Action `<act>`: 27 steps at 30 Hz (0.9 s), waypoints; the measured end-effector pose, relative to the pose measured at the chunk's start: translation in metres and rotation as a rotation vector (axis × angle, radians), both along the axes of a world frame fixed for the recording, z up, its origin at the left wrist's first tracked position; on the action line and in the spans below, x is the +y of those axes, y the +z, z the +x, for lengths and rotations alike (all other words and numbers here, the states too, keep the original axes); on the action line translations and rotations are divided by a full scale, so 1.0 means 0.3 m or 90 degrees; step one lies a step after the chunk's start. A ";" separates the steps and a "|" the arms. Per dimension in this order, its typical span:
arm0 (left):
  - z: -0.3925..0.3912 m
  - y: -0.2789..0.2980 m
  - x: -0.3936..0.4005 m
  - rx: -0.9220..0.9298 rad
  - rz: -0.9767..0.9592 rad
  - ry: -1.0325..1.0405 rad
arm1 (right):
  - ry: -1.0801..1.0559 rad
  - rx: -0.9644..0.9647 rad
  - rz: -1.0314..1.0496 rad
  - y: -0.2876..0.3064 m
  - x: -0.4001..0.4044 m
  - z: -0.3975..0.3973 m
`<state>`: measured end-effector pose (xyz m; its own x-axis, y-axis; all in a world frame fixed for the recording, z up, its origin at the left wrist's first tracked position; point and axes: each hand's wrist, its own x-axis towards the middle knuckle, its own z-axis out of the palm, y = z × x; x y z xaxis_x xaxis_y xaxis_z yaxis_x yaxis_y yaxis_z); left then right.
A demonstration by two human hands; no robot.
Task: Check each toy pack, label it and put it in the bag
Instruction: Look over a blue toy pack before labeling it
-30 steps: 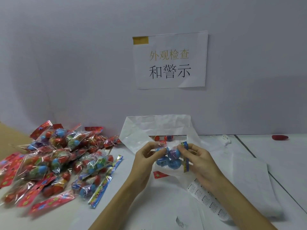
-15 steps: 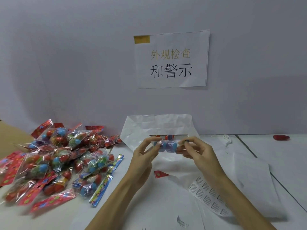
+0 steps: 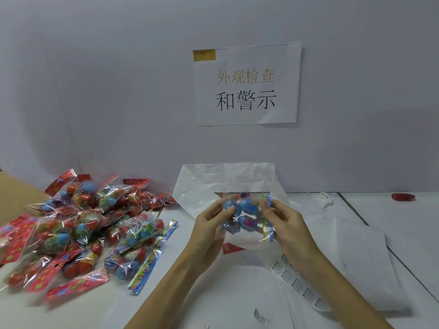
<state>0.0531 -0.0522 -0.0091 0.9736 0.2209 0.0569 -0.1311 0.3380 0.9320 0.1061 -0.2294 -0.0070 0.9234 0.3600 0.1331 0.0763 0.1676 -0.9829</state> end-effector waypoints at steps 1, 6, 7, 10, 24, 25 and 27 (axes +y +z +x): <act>0.000 -0.004 -0.005 0.000 0.016 -0.002 | -0.028 -0.011 -0.006 0.000 0.002 -0.004; -0.002 -0.009 -0.020 0.016 0.018 0.056 | -0.046 0.045 0.028 0.006 -0.011 0.001; -0.003 -0.007 -0.022 0.026 0.011 0.068 | -0.036 0.066 0.052 0.010 -0.011 0.001; -0.010 -0.003 -0.027 0.049 -0.042 0.075 | -0.014 0.080 0.074 0.009 -0.006 -0.002; -0.008 -0.001 0.001 0.083 0.083 0.040 | -0.036 -0.009 -0.088 -0.004 -0.001 0.003; -0.007 -0.001 -0.001 0.088 0.073 0.045 | -0.031 0.008 -0.085 -0.004 -0.001 0.005; -0.003 0.002 -0.007 0.099 0.037 0.049 | -0.009 0.053 -0.049 -0.004 0.002 0.005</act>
<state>0.0522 -0.0543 -0.0086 0.9520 0.2959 -0.0783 -0.0074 0.2782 0.9605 0.1076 -0.2287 -0.0081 0.9350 0.3536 0.0284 -0.0043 0.0914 -0.9958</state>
